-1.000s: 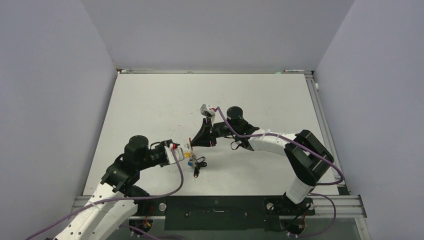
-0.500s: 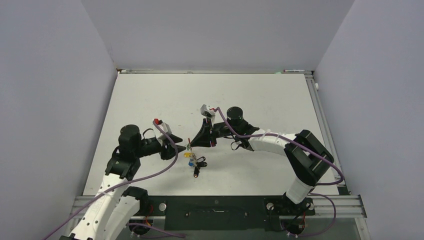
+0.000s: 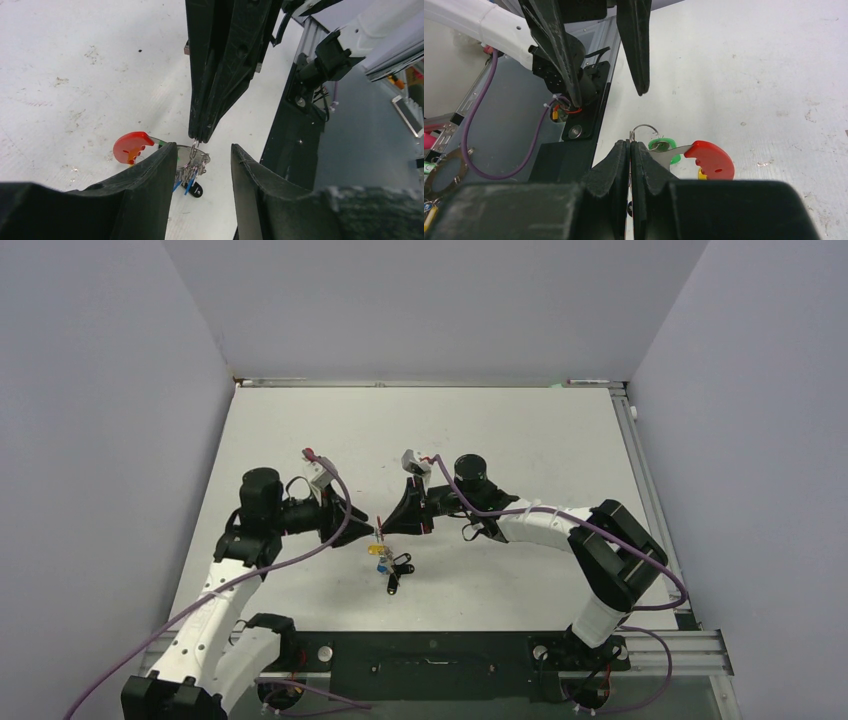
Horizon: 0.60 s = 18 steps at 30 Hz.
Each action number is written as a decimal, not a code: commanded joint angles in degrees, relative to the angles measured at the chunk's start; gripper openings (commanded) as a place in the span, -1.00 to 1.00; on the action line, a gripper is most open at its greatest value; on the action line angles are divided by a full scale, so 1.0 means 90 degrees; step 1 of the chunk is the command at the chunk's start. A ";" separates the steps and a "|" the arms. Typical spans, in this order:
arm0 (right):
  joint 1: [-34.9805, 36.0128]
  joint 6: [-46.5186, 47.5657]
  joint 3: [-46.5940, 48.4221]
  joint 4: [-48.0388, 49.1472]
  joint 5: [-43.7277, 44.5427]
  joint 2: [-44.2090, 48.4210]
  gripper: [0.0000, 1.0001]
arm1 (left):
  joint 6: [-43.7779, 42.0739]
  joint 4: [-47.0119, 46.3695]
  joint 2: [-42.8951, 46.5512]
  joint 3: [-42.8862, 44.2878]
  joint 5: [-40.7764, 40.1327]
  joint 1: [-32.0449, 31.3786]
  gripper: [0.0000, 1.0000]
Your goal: Remove the keys from the keyring
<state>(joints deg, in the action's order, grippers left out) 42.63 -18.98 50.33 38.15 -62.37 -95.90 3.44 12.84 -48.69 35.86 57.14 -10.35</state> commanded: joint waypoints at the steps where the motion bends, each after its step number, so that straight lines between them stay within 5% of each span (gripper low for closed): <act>1: -0.0089 -0.0084 -0.0023 0.0673 -0.0064 0.0270 -0.89 | 0.0733 -0.0005 -0.0066 0.0412 0.0739 0.0261 -0.17; 6: -0.0170 -0.0371 -0.0132 0.1044 -0.0062 0.0208 -0.89 | 0.1749 -0.1282 -0.0287 0.0200 0.1223 0.0503 -0.12; 18: -0.0215 -0.0993 -0.0341 0.1831 0.0058 0.0121 -0.89 | 0.1713 -0.2342 -0.1084 0.0054 0.1346 0.0388 -0.22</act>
<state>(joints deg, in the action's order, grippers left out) 40.91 -25.34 47.16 45.50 -61.80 -95.90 18.65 -2.20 -56.51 36.97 67.18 -6.26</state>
